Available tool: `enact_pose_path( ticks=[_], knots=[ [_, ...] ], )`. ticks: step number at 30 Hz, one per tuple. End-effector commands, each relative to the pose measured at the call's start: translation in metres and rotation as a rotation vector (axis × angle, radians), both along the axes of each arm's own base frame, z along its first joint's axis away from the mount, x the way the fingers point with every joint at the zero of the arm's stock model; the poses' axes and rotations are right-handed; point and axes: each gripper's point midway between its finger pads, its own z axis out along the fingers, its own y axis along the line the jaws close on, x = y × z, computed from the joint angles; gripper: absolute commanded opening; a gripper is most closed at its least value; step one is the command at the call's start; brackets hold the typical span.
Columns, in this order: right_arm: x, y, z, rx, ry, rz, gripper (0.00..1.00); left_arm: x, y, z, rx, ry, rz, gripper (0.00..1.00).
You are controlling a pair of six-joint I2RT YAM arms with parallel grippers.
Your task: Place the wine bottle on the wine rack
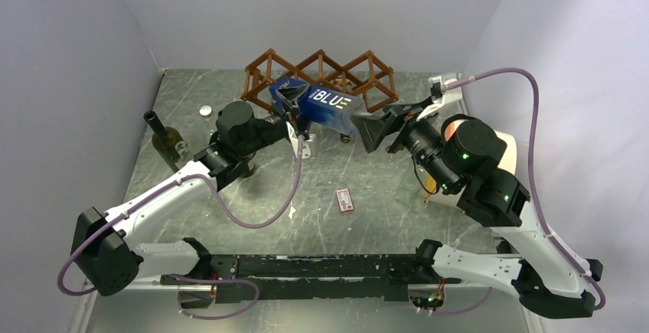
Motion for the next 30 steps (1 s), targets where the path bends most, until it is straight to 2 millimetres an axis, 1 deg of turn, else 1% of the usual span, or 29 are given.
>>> enact_pose_path(
  ticks=[1, 3, 6, 8, 10, 12, 13, 17, 21, 25, 27, 30],
  knots=[
    [-0.001, -0.008, 0.012, -0.031, -0.024, -0.021, 0.89, 0.003, 0.020, 0.088, 0.004, -0.343, 0.135, 0.07],
    [0.003, -0.013, 0.013, -0.055, -0.023, -0.052, 0.88, 0.007, 0.017, 0.085, 0.057, -0.361, 0.155, 0.07],
    [0.005, -0.010, 0.012, -0.109, -0.031, -0.045, 0.88, 0.012, 0.017, 0.085, 0.110, -0.414, 0.191, 0.07],
    [0.007, -0.007, 0.002, -0.199, -0.032, -0.029, 0.88, 0.020, 0.016, 0.084, 0.150, -0.430, 0.221, 0.07],
    [0.012, -0.010, -0.010, -0.291, -0.019, -0.047, 0.88, 0.023, 0.015, 0.083, 0.202, -0.457, 0.227, 0.07],
    [0.017, -0.017, -0.018, -0.341, -0.009, -0.091, 0.89, 0.021, 0.013, 0.081, 0.238, -0.494, 0.212, 0.07],
    [0.017, -0.016, -0.021, -0.354, -0.009, -0.086, 0.89, 0.018, 0.011, 0.080, 0.249, -0.512, 0.197, 0.07],
    [0.013, 0.003, -0.038, -0.417, 0.004, 0.022, 0.90, 0.005, 0.007, 0.077, 0.270, -0.577, 0.142, 0.07],
    [0.019, 0.020, -0.070, -0.520, 0.088, 0.063, 0.91, -0.006, 0.008, 0.080, 0.258, -0.627, 0.113, 0.07],
    [0.017, 0.039, -0.089, -0.557, 0.135, 0.138, 0.91, -0.010, 0.009, 0.078, 0.259, -0.644, 0.110, 0.07],
    [0.018, 0.044, -0.098, -0.568, 0.154, 0.153, 0.92, -0.012, 0.010, 0.078, 0.257, -0.657, 0.109, 0.07],
    [0.026, 0.045, -0.110, -0.591, 0.183, 0.120, 0.92, -0.014, 0.010, 0.077, 0.256, -0.666, 0.101, 0.07]
  ],
)
